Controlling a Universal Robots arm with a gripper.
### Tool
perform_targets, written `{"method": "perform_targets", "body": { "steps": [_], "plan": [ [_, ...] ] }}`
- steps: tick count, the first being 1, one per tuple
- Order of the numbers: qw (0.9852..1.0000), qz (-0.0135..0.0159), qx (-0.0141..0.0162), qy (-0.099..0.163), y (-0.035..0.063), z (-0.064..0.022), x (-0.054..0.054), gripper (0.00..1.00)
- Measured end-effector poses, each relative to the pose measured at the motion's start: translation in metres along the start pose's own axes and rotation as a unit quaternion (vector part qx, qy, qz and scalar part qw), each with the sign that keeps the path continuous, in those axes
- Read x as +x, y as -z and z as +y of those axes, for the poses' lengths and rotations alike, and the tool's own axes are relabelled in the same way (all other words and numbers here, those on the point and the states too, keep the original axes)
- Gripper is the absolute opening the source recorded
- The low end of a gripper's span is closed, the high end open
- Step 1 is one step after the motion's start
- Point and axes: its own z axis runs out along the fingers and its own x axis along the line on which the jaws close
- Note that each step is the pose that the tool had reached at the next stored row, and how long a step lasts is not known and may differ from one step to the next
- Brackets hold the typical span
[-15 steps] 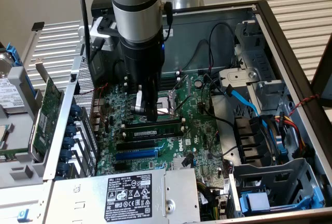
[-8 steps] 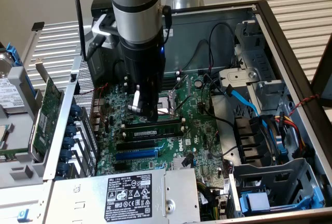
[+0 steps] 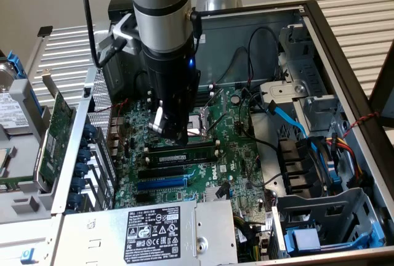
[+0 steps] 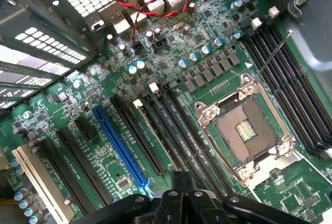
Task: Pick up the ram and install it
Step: 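Press down the ram until it locks into place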
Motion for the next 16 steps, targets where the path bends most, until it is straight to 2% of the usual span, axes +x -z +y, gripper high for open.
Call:
{"method": "perform_targets", "body": {
  "steps": [4, 8, 11, 16],
  "plan": [
    [0.9994, 0.0002, 0.0013, -0.033, -0.0004, 0.0, 0.0, 0.11],
    [0.9978, 0.0003, 0.0026, -0.066, -0.0009, 0.0, 0.0, 0.11],
    [0.9958, 0.0004, 0.0035, -0.091, -0.0012, 0.0, 0.0001, 0.11],
    [0.9913, 0.0005, 0.005, -0.132, -0.0016, 0.0, 0.0001, 0.11]
  ]
}}
